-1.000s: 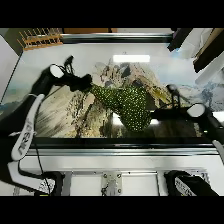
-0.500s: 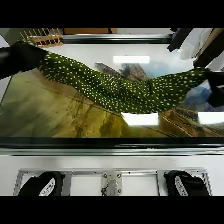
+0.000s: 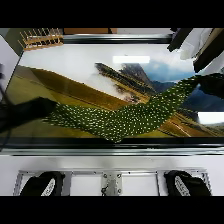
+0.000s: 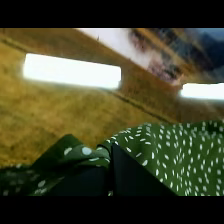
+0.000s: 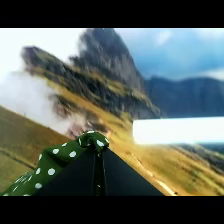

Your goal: Fold the clothes and pants, and hang the long-sleeved shirts on hangers.

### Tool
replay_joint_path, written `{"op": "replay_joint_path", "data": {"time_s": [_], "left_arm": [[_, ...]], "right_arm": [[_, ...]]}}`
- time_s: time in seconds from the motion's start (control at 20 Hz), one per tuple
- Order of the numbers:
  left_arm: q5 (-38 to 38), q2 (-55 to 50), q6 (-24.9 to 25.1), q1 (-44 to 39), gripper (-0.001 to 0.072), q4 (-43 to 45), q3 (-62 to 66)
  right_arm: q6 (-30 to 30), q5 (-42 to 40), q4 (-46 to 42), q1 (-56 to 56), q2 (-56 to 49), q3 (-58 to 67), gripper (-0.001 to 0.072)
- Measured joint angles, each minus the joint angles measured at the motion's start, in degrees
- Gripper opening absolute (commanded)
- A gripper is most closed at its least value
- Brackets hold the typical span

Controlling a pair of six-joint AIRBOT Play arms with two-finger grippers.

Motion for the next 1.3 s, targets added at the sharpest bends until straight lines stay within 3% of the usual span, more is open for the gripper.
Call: {"op": "replay_joint_path", "data": {"time_s": [0.05,0.1,0.15,0.35,0.7,0.9,1.2,1.25,1.3], "left_arm": [[2.6,-1.7,-0.4,-1.0,0.0004,-0.2,-4.2],[5.6,-3.8,-0.7,-1.8,0.0004,-0.4,-7.5],[9.0,-6.2,-0.9,-2.4,0.0004,-0.6,-10.1],[18.0,-18.0,-1.3,-2.6,0.0004,-1.0,-13.3],[15.4,-32.0,-0.7,1.9,0.0004,-1.2,-6.9],[13.7,-35.2,0.8,2.4,0.0004,-1.2,-4.5],[13.2,-36.4,1.3,2.4,0.0004,-1.2,-3.7],[13.1,-36.4,1.4,2.4,0.0004,-1.2,-3.7],[13.1,-36.5,1.4,2.5,0.0004,-1.0,-3.7]], "right_arm": [[0.4,-1.7,-0.1,0.0,-4.4,0.1,0.0368],[0.4,-3.4,-0.2,-0.1,-8.6,0.3,0.0566],[0.6,-4.7,-0.1,-0.1,-13.0,0.8,0.0582],[0.8,-4.4,0.0,-0.2,-23.3,1.1,0.0582],[-0.3,-0.9,1.0,1.3,-24.4,-15.2,0.0582],[-0.5,-8.8,7.3,6.1,-25.6,-25.2,0.0582],[-0.5,-24.2,15.6,14.4,-30.0,-29.2,0.0570],[-0.5,-26.0,16.3,15.0,-30.4,-29.3,0.0423],[-0.5,-27.6,16.9,15.5,-30.8,-29.4,0.0157]]}}
